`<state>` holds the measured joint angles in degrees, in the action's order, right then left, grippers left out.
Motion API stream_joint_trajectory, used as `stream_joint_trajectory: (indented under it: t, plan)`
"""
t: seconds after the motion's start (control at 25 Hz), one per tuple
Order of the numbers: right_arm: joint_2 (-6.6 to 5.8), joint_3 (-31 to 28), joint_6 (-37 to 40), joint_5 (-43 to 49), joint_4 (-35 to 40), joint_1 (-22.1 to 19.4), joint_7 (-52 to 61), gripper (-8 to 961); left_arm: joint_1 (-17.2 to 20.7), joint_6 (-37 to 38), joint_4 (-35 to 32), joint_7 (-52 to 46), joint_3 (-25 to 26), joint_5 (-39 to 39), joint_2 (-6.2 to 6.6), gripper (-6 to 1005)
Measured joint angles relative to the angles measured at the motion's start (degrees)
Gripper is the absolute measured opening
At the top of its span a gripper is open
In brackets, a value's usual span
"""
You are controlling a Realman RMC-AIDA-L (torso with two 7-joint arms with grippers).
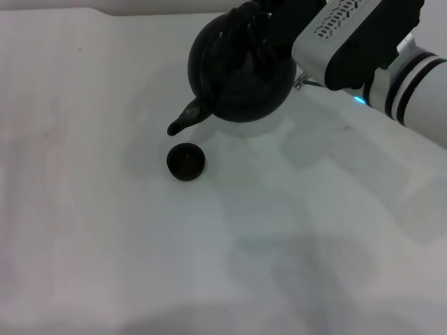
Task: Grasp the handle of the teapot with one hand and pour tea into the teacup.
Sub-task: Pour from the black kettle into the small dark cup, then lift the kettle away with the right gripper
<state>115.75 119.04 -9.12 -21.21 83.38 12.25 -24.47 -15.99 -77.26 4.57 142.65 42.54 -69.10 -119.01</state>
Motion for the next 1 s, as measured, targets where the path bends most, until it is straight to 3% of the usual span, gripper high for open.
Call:
stream_joint_trajectory:
  t: [1.0]
  plan:
    - [-0.04,3.0,7.6,5.9,-3.6,-0.3,-0.1,130,-0.1,0.0,0.1,0.0,0.0,-0.2,0.00,830]
